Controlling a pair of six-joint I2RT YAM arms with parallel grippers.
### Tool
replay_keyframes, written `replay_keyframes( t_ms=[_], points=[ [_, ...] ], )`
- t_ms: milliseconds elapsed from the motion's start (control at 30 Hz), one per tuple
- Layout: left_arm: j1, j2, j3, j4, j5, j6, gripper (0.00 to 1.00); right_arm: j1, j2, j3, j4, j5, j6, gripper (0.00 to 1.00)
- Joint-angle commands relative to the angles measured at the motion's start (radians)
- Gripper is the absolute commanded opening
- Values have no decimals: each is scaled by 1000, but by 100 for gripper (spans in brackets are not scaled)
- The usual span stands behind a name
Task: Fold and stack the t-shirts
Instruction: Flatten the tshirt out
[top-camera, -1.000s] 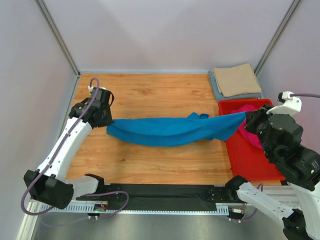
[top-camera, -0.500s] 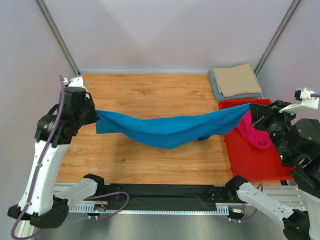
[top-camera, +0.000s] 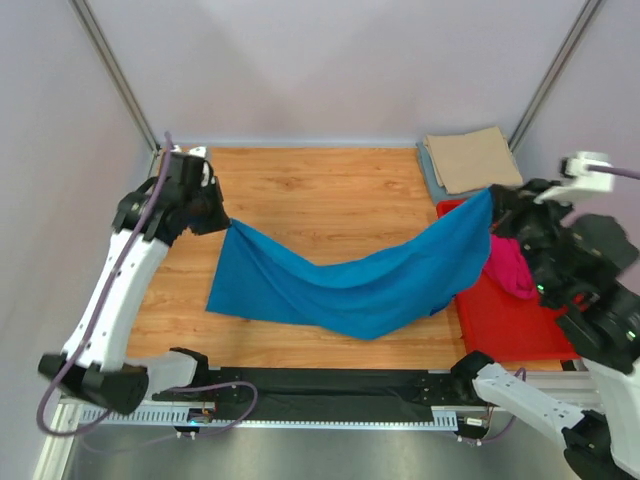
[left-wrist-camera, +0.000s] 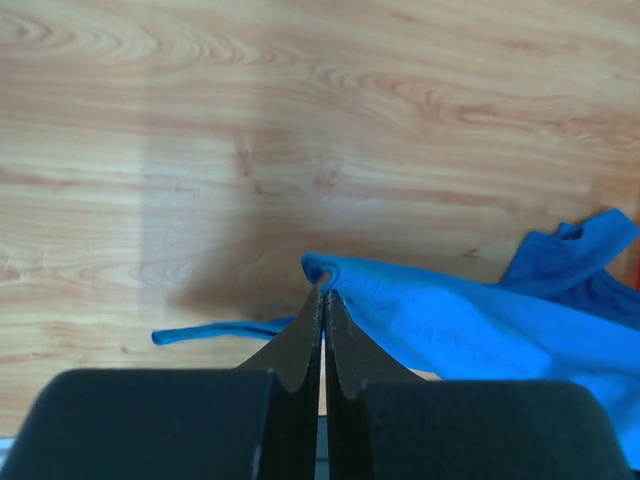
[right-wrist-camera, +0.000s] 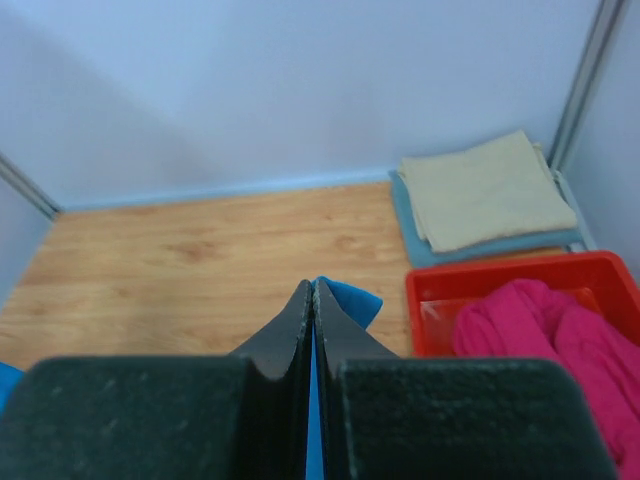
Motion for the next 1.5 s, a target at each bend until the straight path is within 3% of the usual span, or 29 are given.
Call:
replay_keyframes(
  t_ms=[0,67,133,200,233,333,400,433,467,600,700,800,967,1133,1333,1467],
  points=[
    [32,102,112,39,36,-17,0,-3,92,-62,119,102,-124,0],
    [38,155,192,7,36,-17,0,-5,137,-45,124,148,-132,0],
    [38,156,148,-24,71,-25,0,-6,191,15,13,136,-77,0],
    [38,91,20,2,147,-39,0,-5,174,-3,-67,98,37,0],
    [38,55,-144,21,181,-54,0,-6,157,-25,-124,51,81,0],
    [38,-57,-437,105,215,-93,0,-5,81,-139,-196,-47,189,0],
    [38,-54,-541,159,253,-99,0,-5,42,-221,-201,-84,224,0],
    [38,-36,-606,174,281,-99,7,-5,18,-303,-195,-113,237,0],
    [38,16,-622,182,331,-82,21,-5,13,-341,-191,-127,269,0],
    [38,116,-580,167,208,-53,41,-5,40,-489,-158,-215,326,0],
    [38,194,-457,162,87,21,50,-5,44,-548,-134,-229,330,0],
    [38,303,-316,206,100,145,50,-6,34,-560,-121,-210,310,0],
    [38,460,-221,290,169,257,48,-6,28,-554,-102,-224,291,0],
    [50,638,-110,257,138,303,43,-6,22,-533,-100,-241,268,0],
    [81,754,-63,272,220,343,45,-5,8,-520,-100,-252,260,0],
    [93,791,-44,257,186,349,45,-5,10,-511,-106,-255,259,0]
  ],
)
